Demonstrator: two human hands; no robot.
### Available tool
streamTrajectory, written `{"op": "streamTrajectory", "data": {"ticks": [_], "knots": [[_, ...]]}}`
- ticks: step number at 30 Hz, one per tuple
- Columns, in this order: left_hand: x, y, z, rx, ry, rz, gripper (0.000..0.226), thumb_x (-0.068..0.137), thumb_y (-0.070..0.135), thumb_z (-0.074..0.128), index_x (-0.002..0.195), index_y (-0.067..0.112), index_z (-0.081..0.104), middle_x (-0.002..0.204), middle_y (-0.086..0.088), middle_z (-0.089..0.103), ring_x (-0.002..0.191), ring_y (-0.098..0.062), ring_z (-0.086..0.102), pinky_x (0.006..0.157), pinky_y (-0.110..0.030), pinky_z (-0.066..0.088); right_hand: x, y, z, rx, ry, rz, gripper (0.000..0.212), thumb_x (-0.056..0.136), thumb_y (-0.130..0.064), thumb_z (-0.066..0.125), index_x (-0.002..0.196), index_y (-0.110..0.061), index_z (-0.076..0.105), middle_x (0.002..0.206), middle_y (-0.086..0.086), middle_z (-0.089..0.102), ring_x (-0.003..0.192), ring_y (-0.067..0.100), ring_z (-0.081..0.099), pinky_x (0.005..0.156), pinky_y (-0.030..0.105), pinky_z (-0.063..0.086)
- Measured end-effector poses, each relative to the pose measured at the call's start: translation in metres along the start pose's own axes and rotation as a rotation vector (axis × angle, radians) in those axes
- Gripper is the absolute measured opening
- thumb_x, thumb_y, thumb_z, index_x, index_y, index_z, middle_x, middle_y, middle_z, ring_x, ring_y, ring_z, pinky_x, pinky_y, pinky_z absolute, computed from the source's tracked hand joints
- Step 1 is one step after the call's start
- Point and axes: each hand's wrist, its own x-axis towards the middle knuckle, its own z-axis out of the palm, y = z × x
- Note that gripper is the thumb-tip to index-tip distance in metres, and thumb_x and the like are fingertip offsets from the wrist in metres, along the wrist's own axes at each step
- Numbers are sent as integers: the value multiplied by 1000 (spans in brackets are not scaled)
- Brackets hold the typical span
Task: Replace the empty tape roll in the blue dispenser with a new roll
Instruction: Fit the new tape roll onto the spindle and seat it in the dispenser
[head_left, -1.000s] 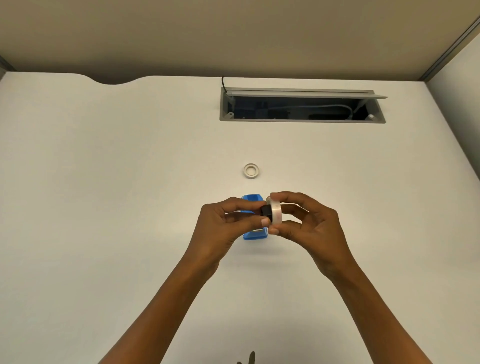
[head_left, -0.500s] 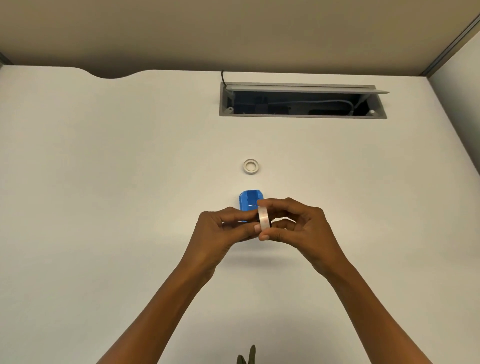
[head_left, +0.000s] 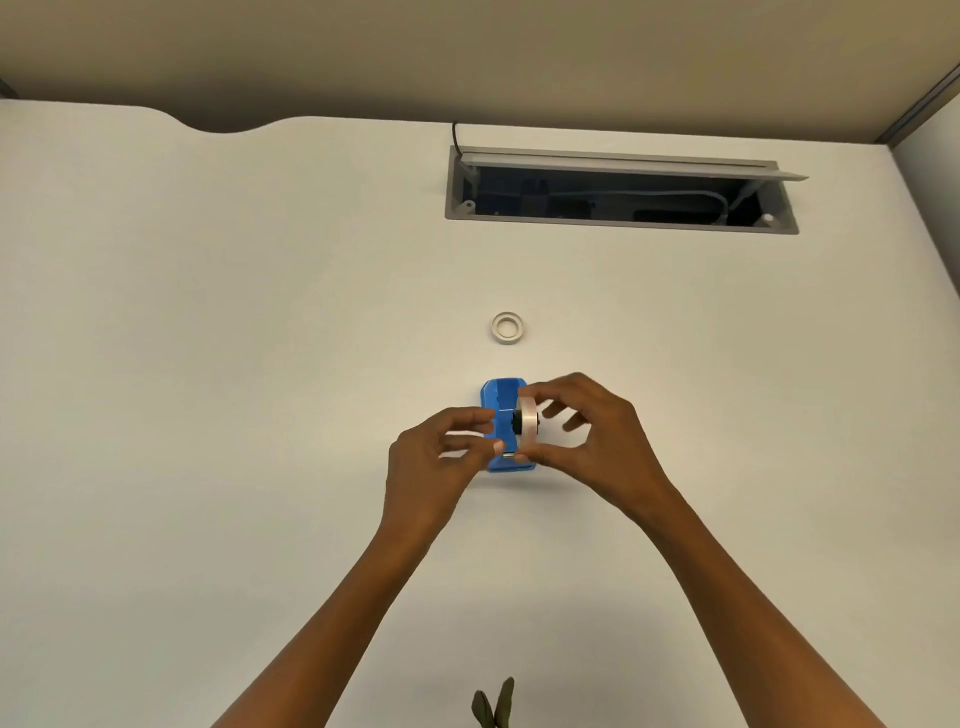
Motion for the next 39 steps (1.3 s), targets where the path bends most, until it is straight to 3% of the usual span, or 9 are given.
{"op": "streamTrajectory", "data": {"ticks": [7, 12, 15, 18, 23, 28, 39], "knots": [[20, -13, 5, 100, 74, 75, 27, 77, 14, 74, 97, 29, 65, 94, 9, 67, 79, 10, 61, 61, -3, 45, 25, 18, 8, -52, 7, 22, 58, 62, -27, 86, 115, -24, 63, 110, -3, 63, 89, 10, 58, 70, 10, 41], [36, -15, 11, 86, 120, 45, 37, 74, 19, 77, 106, 29, 61, 92, 17, 62, 78, 3, 63, 63, -2, 45, 34, 29, 14, -52, 24, 18, 57, 61, -31, 85, 112, -32, 61, 101, -18, 59, 90, 9, 53, 73, 16, 39], [43, -14, 13, 80, 116, 33, 38, 73, 19, 77, 106, 27, 60, 92, 13, 62, 80, 0, 62, 64, -2, 46, 40, 32, 16, -82, 27, 12, 53, 62, -31, 85, 111, -26, 64, 108, -11, 59, 97, 11, 51, 77, 19, 38], [47, -16, 14, 101, 97, 33, 38, 75, 17, 76, 110, 22, 61, 95, 6, 64, 80, -4, 63, 65, -3, 47, 45, 33, 17, -96, 21, 14, 54, 62, -30, 85, 112, -22, 66, 113, -1, 59, 99, 12, 51, 76, 12, 37], [50, -19, 15, 117, 85, 31, 34, 77, 17, 74, 108, 23, 61, 94, 4, 65, 81, -4, 62, 68, -8, 47, 47, 34, 17, -84, 2, 11, 54, 62, -27, 86, 112, -21, 66, 113, 0, 58, 100, 9, 50, 76, 7, 35], [54, -20, 17, 140, 84, 24, 35, 77, 19, 74, 108, 25, 61, 91, 7, 64, 78, -1, 61, 63, -3, 46, 46, 39, 20, -59, -13, 36, 54, 64, -27, 84, 115, -21, 65, 110, -5, 54, 99, 7, 50, 70, -3, 38], [54, -24, 20, 127, 94, 22, 35, 75, 14, 75, 106, 24, 62, 90, 7, 62, 78, -1, 60, 62, 2, 42, 47, 45, 23, -81, -32, 43, 54, 66, -26, 83, 116, -19, 65, 113, 1, 56, 96, 9, 51, 66, 2, 42]]}}
